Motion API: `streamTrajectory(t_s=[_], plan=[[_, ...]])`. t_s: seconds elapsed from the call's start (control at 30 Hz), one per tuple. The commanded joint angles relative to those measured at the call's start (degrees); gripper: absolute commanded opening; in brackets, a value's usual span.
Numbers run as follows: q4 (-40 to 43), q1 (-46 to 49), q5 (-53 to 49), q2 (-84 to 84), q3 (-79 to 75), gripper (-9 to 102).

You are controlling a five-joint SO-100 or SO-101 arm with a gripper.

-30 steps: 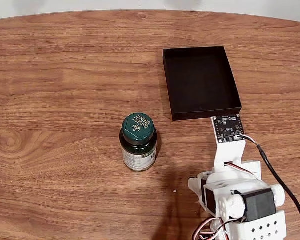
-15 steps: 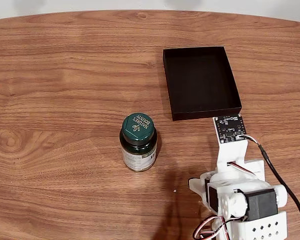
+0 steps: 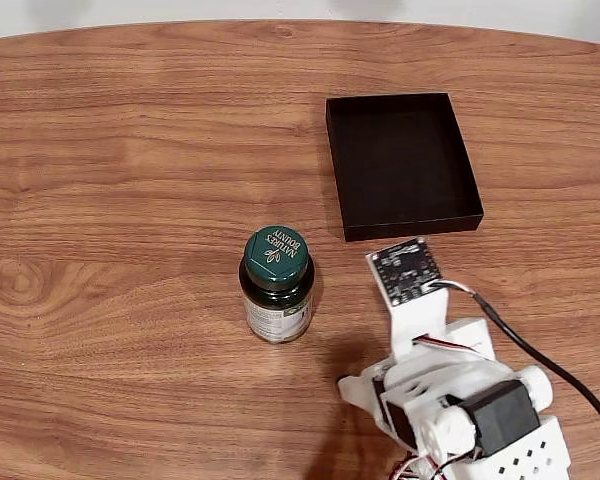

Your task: Pick up the pill bottle and place it in the black box.

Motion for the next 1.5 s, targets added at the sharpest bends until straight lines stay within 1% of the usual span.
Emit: streamTrajectory(t_s=[0.0,0.07,0.2,0.33,0.47,0.57,0.67,0.97,1.17,1.47], plan=[[5.80,-5.01,-4.31,-0.26,-2.02,20],[2.02,-6.68,-3.96,0.00,-0.18,20],[-0.79,-10.72,-3.16,0.70,-0.18,20],[-4.13,-13.18,-3.52,0.88,-0.18,25],[-9.67,-13.18,-2.29,0.00,-0.18,34],[-17.58,-12.48,-2.64,-4.83,-0.18,41],[-26.63,-11.95,-2.99,-11.25,-0.18,44],[-50.80,-6.24,0.44,-28.12,-0.18,46],[-58.36,-3.34,1.05,-31.11,-0.26,49],[-69.79,-0.53,2.29,-42.80,-0.79,52]])
